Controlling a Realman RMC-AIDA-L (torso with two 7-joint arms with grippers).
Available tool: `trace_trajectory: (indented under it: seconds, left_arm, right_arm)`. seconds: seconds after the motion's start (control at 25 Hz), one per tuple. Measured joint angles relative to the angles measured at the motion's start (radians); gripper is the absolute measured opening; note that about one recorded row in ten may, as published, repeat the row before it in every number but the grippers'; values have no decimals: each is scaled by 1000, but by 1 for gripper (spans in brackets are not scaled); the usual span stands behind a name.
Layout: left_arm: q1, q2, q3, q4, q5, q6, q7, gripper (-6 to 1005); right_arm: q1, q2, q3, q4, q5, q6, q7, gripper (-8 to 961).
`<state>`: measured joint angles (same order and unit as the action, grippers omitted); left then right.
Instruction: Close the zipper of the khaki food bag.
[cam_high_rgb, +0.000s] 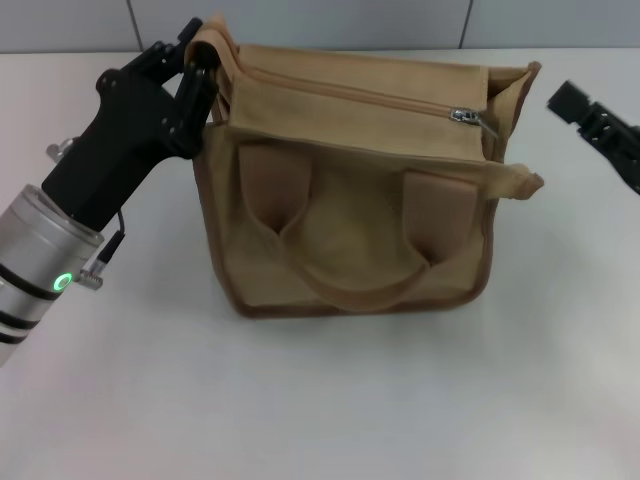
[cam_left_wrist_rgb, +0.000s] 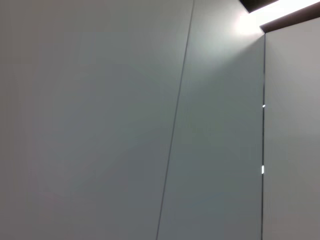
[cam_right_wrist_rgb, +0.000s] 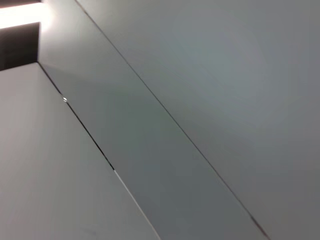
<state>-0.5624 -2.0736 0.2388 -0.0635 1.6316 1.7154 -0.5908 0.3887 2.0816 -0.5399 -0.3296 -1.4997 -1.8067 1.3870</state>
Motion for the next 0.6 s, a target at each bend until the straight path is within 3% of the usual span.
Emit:
trace_trajectory:
  seconds: [0.08, 0.28, 0.6]
  left_arm:
    - [10, 1, 4, 6, 1, -7, -1, 85]
    - [74, 1, 29, 52, 3, -6, -1, 264]
    - [285, 9, -4, 236, -6, 33, -67, 572]
  right_arm:
    - [-4, 0, 16, 7, 0, -23, -37, 135]
    - [-6, -1, 17, 15, 0, -36, -85, 323]
    - [-7, 1, 9, 18, -6, -48, -149, 644]
